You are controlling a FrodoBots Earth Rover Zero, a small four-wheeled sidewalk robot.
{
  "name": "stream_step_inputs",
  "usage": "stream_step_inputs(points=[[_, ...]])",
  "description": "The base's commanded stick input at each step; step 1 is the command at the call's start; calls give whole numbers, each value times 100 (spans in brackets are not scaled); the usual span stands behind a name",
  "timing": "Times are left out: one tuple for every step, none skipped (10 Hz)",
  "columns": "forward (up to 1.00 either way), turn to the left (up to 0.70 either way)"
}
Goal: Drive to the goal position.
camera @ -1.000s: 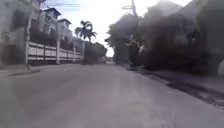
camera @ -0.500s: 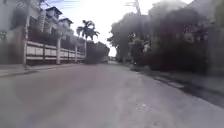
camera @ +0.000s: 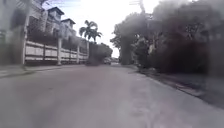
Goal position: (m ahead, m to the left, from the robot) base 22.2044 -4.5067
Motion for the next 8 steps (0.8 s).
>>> stream_step_inputs(points=[[100, 0], [100, 0], [100, 0], [100, 0], [100, 0], [100, 0], [100, 0], [100, 0]])
